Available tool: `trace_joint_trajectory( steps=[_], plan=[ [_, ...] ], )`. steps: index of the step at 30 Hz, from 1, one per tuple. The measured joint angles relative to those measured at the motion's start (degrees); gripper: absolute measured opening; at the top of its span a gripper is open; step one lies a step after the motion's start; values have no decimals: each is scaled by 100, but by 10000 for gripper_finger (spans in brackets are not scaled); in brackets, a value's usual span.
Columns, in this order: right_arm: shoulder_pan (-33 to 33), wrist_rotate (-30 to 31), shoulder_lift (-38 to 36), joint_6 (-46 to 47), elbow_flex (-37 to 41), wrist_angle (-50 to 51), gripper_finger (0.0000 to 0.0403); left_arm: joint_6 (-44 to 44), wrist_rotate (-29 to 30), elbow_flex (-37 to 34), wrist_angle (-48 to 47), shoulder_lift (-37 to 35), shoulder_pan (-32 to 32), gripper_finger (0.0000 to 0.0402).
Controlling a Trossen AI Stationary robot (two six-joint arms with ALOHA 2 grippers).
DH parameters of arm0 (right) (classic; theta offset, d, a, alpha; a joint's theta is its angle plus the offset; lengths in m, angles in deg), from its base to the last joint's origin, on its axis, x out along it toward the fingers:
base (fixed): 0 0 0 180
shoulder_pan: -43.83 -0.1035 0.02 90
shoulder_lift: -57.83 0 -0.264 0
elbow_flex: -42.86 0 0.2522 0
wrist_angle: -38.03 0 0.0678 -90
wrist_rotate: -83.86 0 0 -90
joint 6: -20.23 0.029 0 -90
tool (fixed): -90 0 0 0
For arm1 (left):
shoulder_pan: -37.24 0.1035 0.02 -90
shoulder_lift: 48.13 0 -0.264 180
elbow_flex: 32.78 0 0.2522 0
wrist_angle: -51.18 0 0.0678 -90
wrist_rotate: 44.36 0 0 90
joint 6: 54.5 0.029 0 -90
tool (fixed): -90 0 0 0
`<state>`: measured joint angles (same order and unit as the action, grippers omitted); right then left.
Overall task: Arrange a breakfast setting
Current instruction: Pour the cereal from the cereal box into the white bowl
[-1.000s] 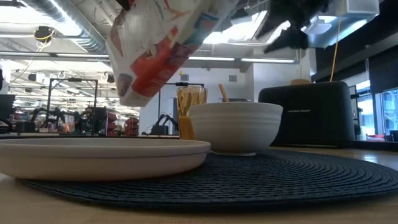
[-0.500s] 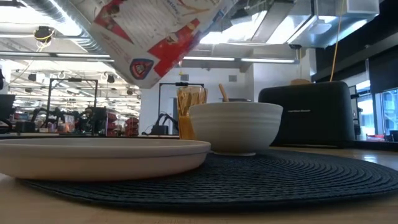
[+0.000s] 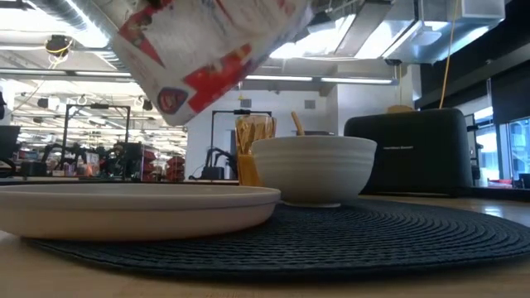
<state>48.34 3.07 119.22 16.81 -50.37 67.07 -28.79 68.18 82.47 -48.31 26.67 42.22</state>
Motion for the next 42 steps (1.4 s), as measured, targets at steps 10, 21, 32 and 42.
trace_joint_trajectory(
  steps=[10,21,32,42],
  plan=[
    [2,1471,34,815,-196,2956,245,1253,991,2,-426,1145,-746,0],
    [4,1478,20,1099,-196,3657,245,2217,2067,2,-422,1608,-972,0],
    [4,1455,20,1079,-196,3770,245,2545,2579,2,-424,1609,-1486,0],
    [4,1368,20,1055,-196,3767,245,2552,3476,2,-427,1609,-1857,0]
  ],
)
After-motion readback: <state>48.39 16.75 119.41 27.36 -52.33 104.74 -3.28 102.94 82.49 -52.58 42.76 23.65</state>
